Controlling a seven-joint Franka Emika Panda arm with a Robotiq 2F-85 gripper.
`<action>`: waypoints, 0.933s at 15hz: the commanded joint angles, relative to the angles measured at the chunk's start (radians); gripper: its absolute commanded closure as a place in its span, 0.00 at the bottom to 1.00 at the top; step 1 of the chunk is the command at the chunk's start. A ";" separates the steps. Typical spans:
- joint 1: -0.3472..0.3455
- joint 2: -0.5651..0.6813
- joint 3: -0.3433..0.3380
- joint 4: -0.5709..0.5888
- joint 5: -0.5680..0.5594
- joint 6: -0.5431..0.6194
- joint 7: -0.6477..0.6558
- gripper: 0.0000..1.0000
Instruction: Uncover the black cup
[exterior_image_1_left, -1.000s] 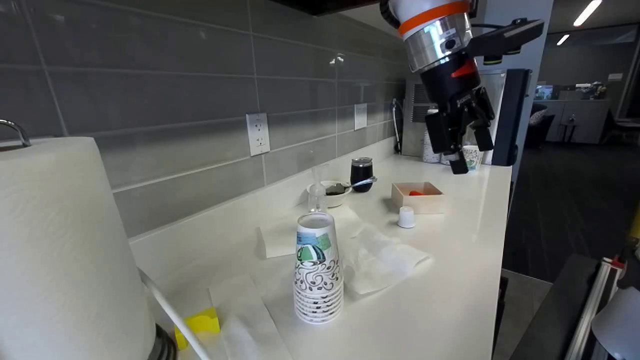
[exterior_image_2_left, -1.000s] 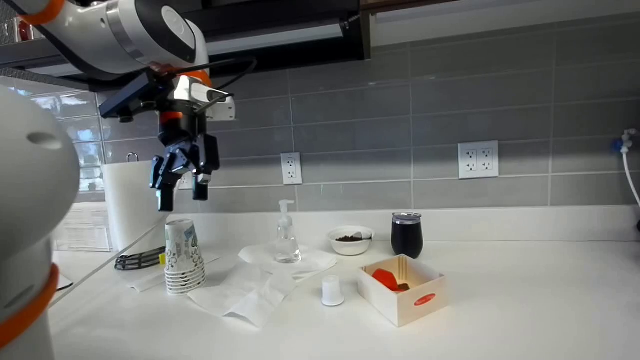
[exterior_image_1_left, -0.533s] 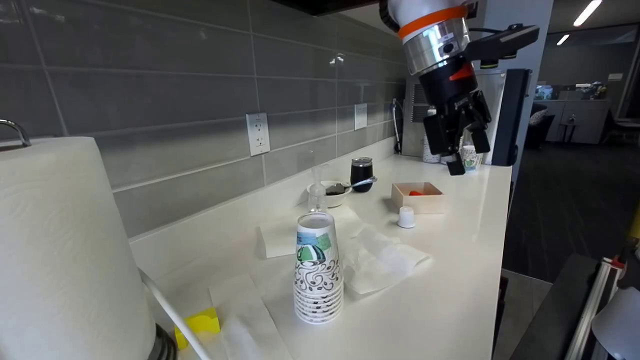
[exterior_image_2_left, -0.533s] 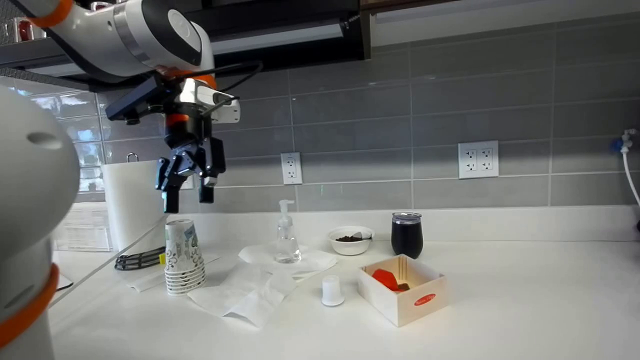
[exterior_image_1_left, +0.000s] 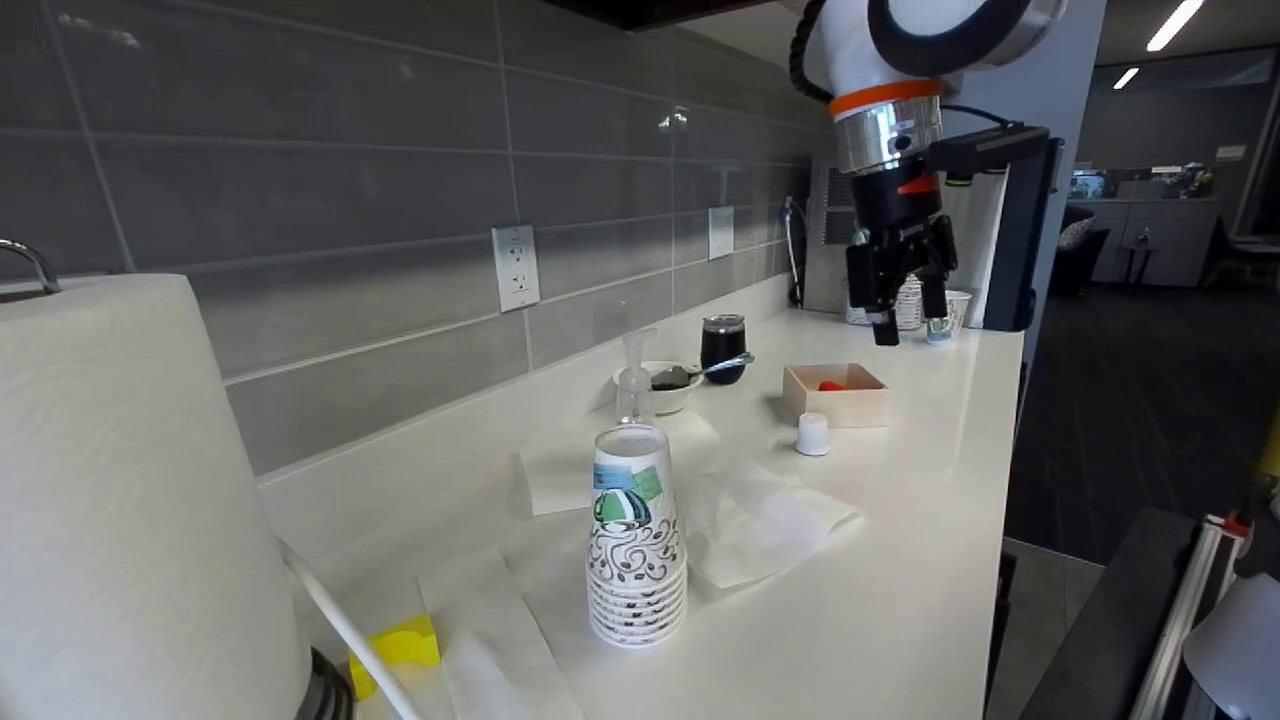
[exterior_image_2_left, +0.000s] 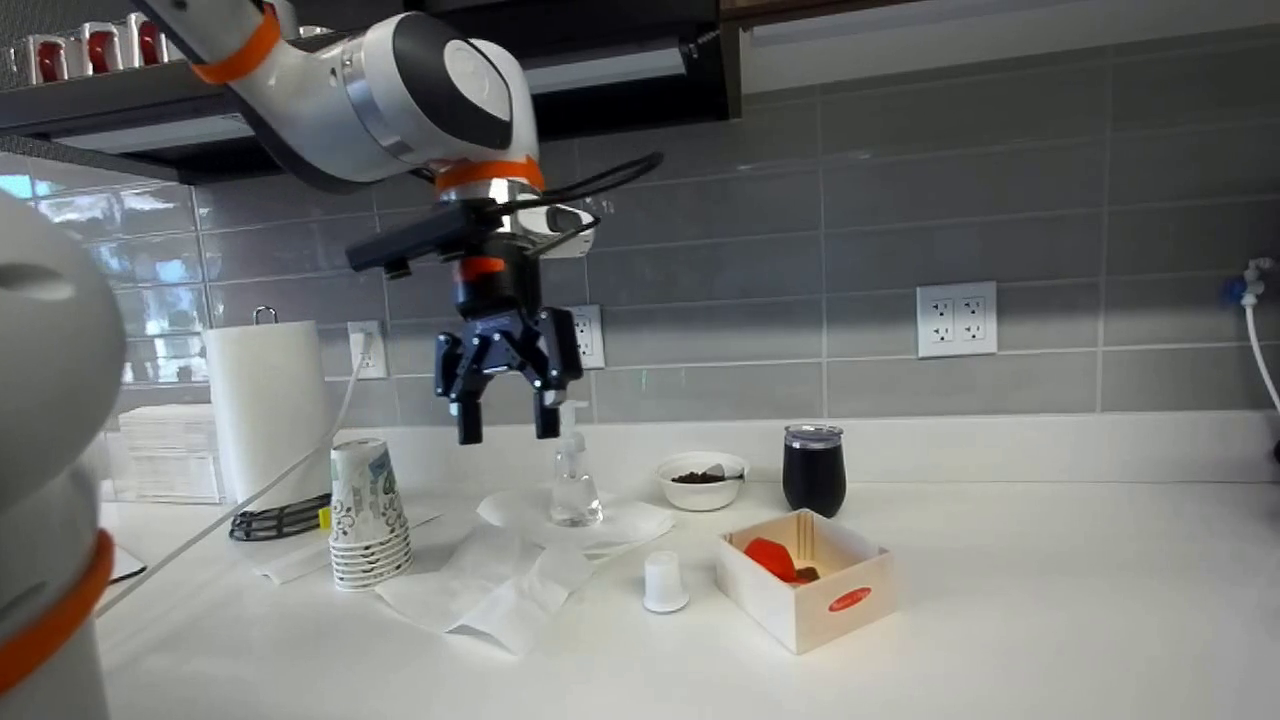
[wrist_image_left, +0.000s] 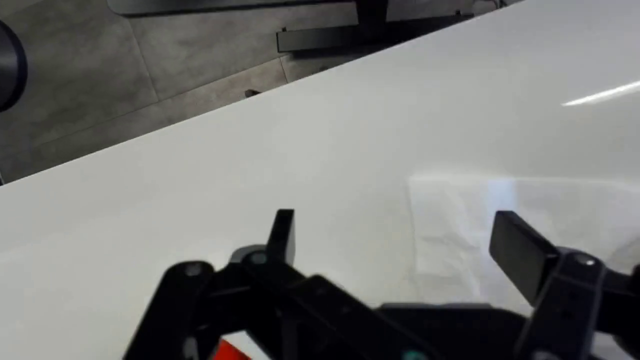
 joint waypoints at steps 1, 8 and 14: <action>-0.072 0.071 -0.086 0.020 -0.066 0.153 -0.087 0.00; -0.091 0.317 -0.224 0.147 -0.013 0.486 -0.331 0.00; -0.068 0.550 -0.220 0.318 0.141 0.629 -0.484 0.00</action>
